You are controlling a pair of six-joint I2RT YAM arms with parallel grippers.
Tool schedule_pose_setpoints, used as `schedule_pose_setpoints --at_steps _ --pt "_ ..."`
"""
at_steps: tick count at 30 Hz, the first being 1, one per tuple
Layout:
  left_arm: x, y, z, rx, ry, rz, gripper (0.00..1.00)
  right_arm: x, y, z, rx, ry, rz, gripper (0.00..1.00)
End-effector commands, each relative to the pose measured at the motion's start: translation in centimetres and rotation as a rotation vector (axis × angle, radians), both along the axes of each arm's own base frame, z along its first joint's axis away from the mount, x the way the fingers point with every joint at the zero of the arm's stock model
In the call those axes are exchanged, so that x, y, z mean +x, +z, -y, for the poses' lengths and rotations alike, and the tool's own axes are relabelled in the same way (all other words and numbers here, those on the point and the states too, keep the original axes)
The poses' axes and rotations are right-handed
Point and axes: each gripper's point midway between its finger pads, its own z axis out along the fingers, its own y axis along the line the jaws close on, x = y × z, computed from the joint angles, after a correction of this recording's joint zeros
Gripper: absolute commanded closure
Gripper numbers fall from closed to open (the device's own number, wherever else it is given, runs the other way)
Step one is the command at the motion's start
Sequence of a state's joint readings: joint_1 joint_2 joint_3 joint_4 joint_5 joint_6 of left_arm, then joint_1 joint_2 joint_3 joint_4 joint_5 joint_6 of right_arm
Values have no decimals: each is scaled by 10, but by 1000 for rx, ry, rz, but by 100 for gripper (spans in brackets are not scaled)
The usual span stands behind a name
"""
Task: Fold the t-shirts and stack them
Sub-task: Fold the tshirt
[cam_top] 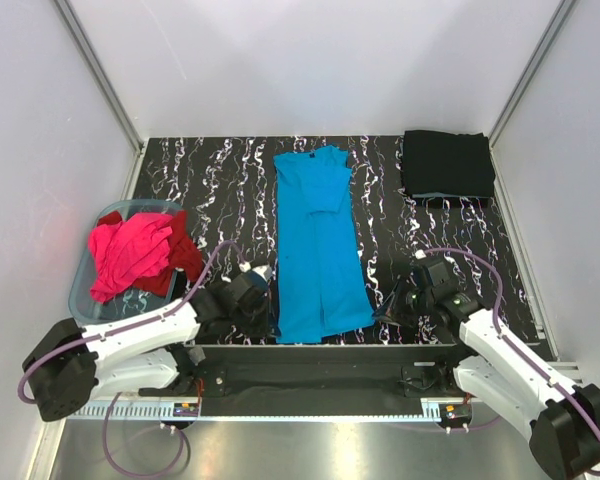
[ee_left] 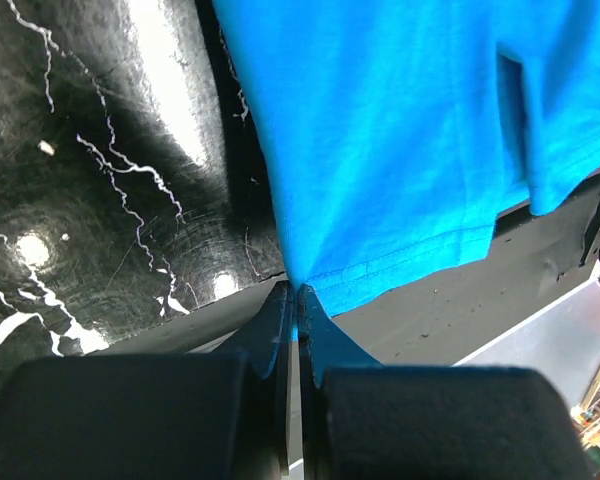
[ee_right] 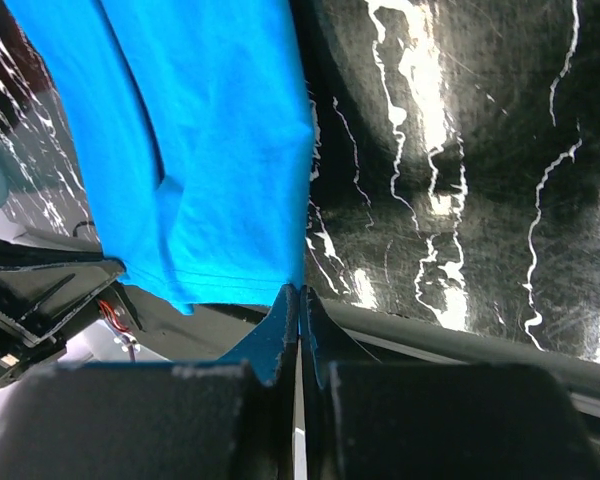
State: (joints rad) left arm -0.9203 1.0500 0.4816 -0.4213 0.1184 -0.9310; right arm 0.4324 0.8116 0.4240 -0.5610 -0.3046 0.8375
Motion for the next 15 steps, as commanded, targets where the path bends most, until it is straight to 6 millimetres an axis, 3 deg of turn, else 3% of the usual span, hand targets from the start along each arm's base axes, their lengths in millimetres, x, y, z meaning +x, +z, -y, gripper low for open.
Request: schedule_pose_setpoints --at_steps 1,6,10,11,13,14,15 --pt "6 4 2 16 27 6 100 5 9 0 -7 -23 14 100" --pt "23 25 9 3 37 68 100 15 18 -1 -13 -18 49 100" --pt "52 40 13 10 41 97 100 42 32 -5 -55 7 114 100" --pt "58 34 13 35 39 86 100 47 33 -6 -68 12 123 100" --pt "79 42 16 40 43 110 100 64 34 -9 -103 32 140 100" --pt "86 35 16 65 42 92 100 72 28 -11 -122 41 132 100" --pt "98 33 14 74 61 88 100 84 36 -14 -136 57 163 100"
